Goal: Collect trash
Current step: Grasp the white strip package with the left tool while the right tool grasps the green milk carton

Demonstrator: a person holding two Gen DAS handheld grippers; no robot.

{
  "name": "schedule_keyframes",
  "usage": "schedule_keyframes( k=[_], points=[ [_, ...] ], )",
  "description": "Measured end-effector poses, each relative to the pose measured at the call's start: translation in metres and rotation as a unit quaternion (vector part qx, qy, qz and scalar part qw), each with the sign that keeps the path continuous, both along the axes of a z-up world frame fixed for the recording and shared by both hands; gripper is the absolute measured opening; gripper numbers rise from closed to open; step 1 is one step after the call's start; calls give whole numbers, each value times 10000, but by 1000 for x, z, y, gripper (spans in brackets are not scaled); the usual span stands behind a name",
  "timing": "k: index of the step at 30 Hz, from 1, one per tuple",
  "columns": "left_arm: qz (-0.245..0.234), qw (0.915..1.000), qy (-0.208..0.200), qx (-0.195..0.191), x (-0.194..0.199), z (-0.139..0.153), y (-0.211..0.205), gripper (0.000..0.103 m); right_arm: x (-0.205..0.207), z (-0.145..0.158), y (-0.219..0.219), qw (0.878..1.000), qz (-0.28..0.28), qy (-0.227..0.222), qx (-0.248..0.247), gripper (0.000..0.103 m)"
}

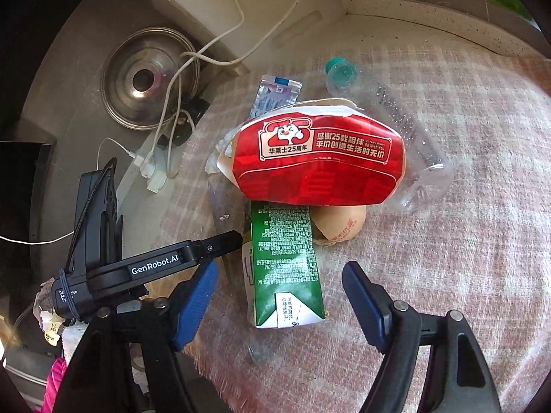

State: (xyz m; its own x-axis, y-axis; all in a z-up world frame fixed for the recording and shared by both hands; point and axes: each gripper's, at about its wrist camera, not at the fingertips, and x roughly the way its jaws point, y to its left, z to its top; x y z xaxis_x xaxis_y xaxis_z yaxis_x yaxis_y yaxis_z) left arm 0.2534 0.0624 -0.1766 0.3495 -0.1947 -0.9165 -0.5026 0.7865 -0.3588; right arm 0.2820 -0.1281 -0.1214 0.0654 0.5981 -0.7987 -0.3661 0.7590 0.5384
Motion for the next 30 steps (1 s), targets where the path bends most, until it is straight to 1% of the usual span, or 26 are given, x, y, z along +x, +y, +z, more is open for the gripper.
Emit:
schedule_keyframes(
  k=[1,3,4,5,7,8,10,13,18,27,30],
  points=[
    [5,10000,-17,-27,-1,-1,1,30,1,-2,1,10000,3,15,-18,75],
    [32,9999,-58,-96,-4,-2,3,26,1,-5,3,10000,13,48,-55,73],
    [33,9999,-76,-120,-4,-2,4,25,2,-6,5,10000,15,65,-69,70],
    [30,9999,-88,-117,-4,-2,4,21,3,-7,7,9999,18,88,-86,68],
    [6,9999,-116,-110,-5,-2,7,18,2,-11,9,9998,26,146,-118,57],
    [5,9998,-137,-118,-10,0,10,18,2,-12,10,9998,27,169,-126,54],
    [15,9997,-172,-149,-13,1,13,16,1,-15,11,9997,20,204,-114,43],
    [5,9997,-216,-118,-20,5,16,15,-1,-15,10,9998,-12,169,-123,41],
    [-17,9995,-307,-55,-33,17,16,15,-6,-13,8,9999,-78,102,-93,41],
    [-104,9985,-529,38,-59,39,18,15,-27,5,1,10000,4,-51,1,40],
    [-155,9982,-567,135,-67,44,17,14,-36,11,-1,10000,-2,-86,38,40]
  ],
)
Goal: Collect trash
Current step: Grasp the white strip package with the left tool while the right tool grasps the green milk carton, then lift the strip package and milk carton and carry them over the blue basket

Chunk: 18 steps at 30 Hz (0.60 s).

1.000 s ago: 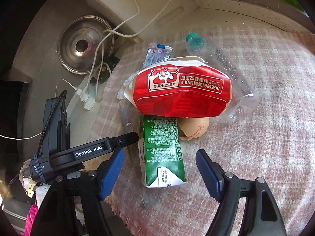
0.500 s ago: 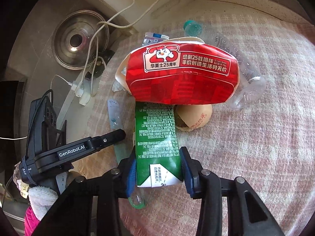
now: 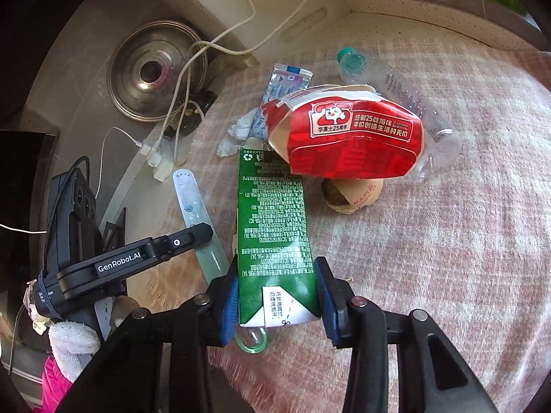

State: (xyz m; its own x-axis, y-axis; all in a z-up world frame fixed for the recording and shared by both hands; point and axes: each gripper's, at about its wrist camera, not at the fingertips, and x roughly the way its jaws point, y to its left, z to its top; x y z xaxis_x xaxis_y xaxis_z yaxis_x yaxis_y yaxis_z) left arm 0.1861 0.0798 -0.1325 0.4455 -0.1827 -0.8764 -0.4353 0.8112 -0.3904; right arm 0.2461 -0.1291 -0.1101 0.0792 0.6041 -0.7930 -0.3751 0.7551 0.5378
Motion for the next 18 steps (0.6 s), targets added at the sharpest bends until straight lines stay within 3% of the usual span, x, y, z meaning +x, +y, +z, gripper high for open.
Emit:
schedule_keyframes(
  k=[2,4,18],
  points=[
    [-30,10000,-13,63,-7,3,0,14,-7,4,-1,10000,-12,-28,16,40],
    [-64,9999,3,123,-15,5,-1,7,-13,7,-3,10000,-13,-53,23,40],
    [-71,9999,-112,74,-61,11,11,5,-51,30,-8,9997,-2,-233,67,40]
  ],
)
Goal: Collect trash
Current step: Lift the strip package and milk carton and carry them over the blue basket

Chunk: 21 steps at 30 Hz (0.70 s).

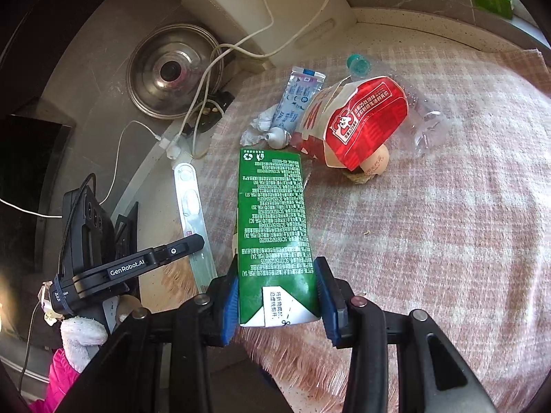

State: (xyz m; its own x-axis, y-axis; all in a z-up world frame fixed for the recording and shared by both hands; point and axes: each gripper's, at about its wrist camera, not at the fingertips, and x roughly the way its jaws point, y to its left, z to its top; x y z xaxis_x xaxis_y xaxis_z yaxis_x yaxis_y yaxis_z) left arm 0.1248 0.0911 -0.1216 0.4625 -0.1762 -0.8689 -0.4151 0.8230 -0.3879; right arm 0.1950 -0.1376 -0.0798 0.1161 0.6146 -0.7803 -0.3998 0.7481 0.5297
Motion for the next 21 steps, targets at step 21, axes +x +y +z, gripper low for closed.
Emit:
schedule_keyframes(
  k=[21],
  points=[
    [-277,9994,-2,-226,-96,-5,-14,5,-83,17,-22,9998,171,46,80,40]
  ],
)
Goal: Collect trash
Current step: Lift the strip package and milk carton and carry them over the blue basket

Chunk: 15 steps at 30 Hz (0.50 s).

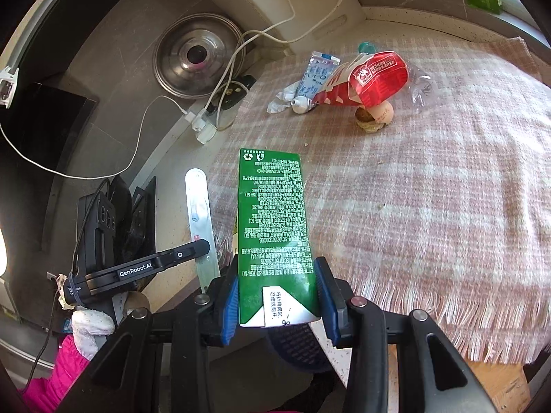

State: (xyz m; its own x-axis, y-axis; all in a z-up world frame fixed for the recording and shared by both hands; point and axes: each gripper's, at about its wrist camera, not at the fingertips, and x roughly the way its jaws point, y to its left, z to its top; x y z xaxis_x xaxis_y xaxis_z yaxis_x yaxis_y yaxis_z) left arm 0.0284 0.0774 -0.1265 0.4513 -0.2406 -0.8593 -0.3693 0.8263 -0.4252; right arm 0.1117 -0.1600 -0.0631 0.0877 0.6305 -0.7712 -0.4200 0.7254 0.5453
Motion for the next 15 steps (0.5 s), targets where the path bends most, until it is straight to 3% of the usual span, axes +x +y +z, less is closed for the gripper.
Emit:
schedule_keyframes(
  k=[15],
  points=[
    [-323,9981,524,6,-76,-48,-27,5,-83,-16,-6,9992,97,297,-266,40]
  ],
)
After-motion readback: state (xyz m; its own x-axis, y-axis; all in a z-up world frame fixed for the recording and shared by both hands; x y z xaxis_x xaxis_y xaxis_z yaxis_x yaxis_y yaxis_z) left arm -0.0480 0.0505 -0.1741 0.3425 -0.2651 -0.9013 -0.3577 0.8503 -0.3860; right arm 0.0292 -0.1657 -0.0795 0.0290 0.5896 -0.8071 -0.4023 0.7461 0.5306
